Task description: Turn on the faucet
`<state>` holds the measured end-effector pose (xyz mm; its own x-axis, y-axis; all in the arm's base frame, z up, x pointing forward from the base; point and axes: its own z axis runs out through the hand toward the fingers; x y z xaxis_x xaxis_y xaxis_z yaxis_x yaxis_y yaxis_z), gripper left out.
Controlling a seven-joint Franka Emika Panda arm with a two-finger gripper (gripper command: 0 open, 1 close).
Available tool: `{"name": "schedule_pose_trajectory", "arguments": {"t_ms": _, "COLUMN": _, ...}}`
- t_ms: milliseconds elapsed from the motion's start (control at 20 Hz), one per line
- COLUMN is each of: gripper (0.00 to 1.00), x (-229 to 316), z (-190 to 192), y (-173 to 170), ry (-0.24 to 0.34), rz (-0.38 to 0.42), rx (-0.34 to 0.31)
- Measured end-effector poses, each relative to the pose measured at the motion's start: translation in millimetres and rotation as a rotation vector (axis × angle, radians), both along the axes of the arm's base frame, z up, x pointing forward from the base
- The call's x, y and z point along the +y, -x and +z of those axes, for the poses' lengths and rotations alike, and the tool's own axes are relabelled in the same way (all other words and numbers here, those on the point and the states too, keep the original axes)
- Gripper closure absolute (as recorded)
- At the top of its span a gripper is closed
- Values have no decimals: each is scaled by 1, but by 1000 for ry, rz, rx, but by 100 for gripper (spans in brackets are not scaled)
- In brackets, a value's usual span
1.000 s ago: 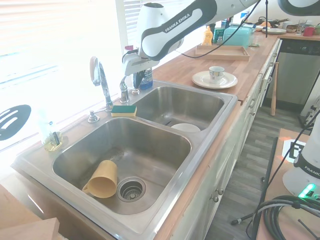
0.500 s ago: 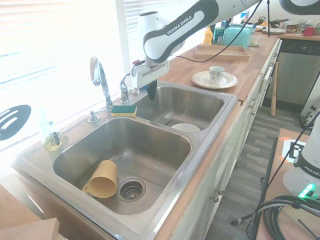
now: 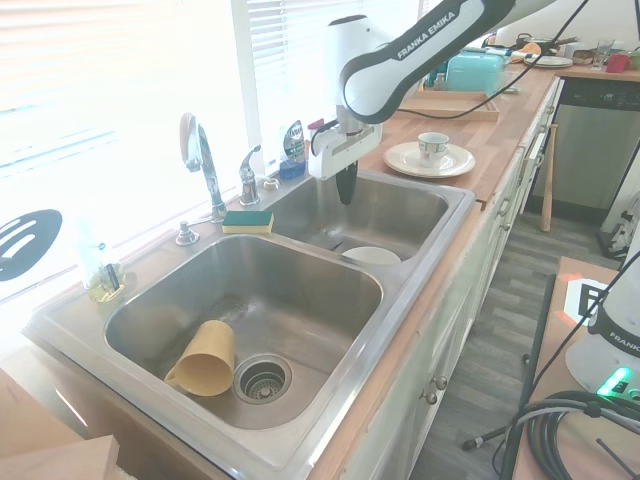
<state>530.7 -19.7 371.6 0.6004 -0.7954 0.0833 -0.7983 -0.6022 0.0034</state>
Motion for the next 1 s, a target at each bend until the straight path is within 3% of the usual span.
{"name": "schedule_pose_trajectory", "arguments": {"t_ms": 600, "gripper": 100, "x": 6, "z": 13, "y": 118, "ry": -3, "rz": 53, "rx": -36}}
{"name": "schedule_pose_trajectory", "arguments": {"t_ms": 650, "gripper": 0, "x": 7, "z": 14, "y": 123, "ry": -4, "rz": 55, "rx": -39}}
{"name": "schedule_pose_trajectory", "arguments": {"t_ms": 1000, "gripper": 0, "x": 14, "z": 9, "y": 131, "ry": -14, "rz": 60, "rx": -31}}
